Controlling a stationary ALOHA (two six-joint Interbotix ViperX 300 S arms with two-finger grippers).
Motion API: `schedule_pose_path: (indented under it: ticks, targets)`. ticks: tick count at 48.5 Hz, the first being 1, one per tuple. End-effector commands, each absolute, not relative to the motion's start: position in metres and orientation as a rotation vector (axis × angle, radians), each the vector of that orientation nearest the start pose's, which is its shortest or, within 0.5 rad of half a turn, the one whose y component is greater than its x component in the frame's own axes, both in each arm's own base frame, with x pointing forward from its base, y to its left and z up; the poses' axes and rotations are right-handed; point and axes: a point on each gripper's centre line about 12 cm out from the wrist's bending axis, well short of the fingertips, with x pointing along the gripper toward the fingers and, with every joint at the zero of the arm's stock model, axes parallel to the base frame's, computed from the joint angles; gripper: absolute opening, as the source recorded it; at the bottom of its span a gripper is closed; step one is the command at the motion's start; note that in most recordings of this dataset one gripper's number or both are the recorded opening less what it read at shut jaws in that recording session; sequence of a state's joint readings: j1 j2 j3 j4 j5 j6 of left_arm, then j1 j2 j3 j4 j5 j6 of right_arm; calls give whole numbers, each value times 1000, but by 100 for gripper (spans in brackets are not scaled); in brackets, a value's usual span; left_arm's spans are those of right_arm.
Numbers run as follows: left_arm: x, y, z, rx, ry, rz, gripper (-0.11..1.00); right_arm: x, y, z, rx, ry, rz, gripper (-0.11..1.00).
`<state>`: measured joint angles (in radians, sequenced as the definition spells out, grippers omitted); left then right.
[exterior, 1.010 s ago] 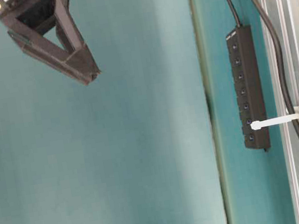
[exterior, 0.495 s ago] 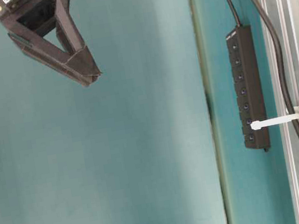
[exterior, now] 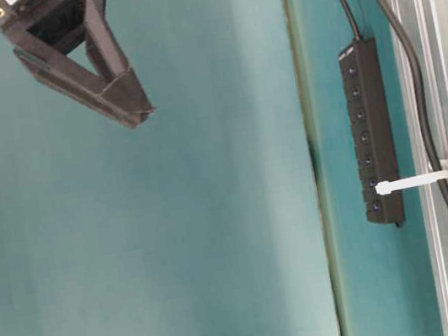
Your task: Pass the USB cable through three rings with both arms.
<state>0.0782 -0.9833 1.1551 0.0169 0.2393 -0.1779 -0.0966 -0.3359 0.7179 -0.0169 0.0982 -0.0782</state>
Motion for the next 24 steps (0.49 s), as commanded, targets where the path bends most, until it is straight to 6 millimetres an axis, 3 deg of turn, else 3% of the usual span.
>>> schedule_pose_path:
  ticks: [1,24]
  targets:
    - [188,15,248,-174,393,113,61,340,-32,267,-64,477,-73,47]
    - [188,15,249,-174,391,113,61,340,-32,266,-63,490,-72,48]
